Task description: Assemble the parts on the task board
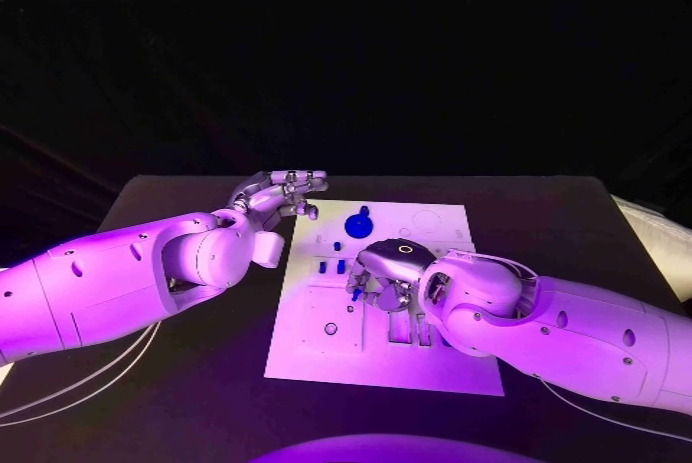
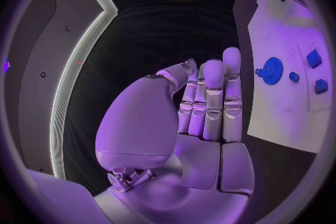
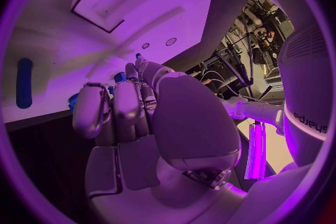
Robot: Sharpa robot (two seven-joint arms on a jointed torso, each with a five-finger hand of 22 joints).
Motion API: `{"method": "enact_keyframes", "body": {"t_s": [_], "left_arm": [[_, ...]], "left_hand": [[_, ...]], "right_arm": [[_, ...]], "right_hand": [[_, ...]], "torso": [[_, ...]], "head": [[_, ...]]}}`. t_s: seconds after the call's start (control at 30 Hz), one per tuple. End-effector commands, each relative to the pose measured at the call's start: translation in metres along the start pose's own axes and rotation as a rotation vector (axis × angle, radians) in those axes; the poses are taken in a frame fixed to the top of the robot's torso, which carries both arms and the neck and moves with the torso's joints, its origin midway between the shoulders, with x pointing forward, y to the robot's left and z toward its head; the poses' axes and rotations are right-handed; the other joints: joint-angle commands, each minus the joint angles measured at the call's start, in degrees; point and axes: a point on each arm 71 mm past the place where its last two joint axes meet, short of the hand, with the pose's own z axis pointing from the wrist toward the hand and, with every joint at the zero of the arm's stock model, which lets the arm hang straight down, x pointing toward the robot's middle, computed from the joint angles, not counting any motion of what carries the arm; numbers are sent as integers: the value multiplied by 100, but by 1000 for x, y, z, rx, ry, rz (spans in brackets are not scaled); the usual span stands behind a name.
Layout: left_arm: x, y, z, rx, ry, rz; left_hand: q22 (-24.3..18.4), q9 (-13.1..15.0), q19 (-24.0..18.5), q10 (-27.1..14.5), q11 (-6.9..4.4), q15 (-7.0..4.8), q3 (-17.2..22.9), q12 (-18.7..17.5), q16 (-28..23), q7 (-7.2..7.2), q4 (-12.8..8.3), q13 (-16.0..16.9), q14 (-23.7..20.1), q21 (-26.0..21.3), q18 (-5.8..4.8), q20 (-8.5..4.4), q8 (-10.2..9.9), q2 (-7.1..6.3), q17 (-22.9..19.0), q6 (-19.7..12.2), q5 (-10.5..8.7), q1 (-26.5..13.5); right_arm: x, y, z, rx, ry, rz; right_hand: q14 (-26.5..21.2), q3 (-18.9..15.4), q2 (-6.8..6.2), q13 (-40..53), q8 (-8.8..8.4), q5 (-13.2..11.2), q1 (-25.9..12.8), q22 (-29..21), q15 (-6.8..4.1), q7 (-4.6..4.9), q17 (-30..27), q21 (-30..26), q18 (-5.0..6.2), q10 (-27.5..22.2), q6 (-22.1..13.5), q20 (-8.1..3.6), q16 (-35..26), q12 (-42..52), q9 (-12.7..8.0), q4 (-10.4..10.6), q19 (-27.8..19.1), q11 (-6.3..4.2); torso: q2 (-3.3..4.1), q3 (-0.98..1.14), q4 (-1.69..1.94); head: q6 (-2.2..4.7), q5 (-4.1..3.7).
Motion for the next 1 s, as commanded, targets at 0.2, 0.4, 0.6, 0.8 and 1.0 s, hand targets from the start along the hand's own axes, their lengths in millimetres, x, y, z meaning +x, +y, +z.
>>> {"method": "enact_keyframes", "body": {"t_s": [0.2, 0.4, 0.6, 0.8, 1.0], "left_arm": [[4, 1, 0, -7, 32, -2], [4, 1, 1, -13, 35, -1], [3, 2, 1, -16, 34, 0], [3, 2, 1, -17, 33, 0], [3, 2, 0, -17, 34, 0]], "left_hand": [[-9, -4, -32, -47, -3, 17, -31, 36, -12, 1, -5, 8, -43, -26, 111, -16, 39, 18, -13, -8, 36, 22], [-9, -4, -32, -47, -3, 17, -31, 36, -12, 1, -5, 8, -43, -26, 111, -16, 39, 18, -13, -8, 36, 22], [-9, -4, -32, -47, -3, 17, -31, 36, -12, 1, -5, 8, -43, -26, 111, -16, 39, 18, -13, -8, 36, 22], [-9, -4, -32, -47, -3, 17, -31, 36, -12, 1, -5, 8, -43, -26, 111, -16, 39, 18, -13, -8, 36, 22], [-14, -6, -32, -58, 0, 21, -44, 43, -11, 4, -5, 7, -47, -32, 110, -14, 40, 16, -20, -15, 35, 15]], "right_arm": [[11, 2, 3, -10, 46, 7], [14, 5, 3, -19, 60, 12], [16, 8, 1, -26, 65, 14], [16, 9, 1, -26, 67, 12], [17, 9, 2, -16, 78, -8]], "right_hand": [[147, 42, 14, -3, 18, 36, -60, -2, -18, 37, 5, 34, -35, 70, -22, 16, 24, -5, 6, -7, 31, -31], [146, 44, 12, -5, 16, 45, -74, -2, -16, 40, 6, 34, -35, 72, -23, 18, 26, -8, 8, -9, 30, -29], [146, 44, 11, -6, 16, 47, -78, -4, -15, 40, 7, 34, -34, 72, -22, 18, 27, -9, 8, -9, 28, -28], [147, 44, 10, -7, 16, 52, -86, 1, -14, 41, 9, 37, -35, 75, -20, 19, 30, -10, 10, -10, 31, -28], [145, 40, 3, -9, 17, 54, -107, -4, -13, 41, 6, 34, -34, 79, -16, 21, 29, -13, 14, -11, 27, -27]], "torso": [[-5, 4, -3], [-3, 6, -2], [-6, 3, 2], [-7, 3, 3], [-5, -1, 3]], "head": [[-42, 19], [-68, 31], [-83, 36], [-96, 43], [-105, 44]]}}
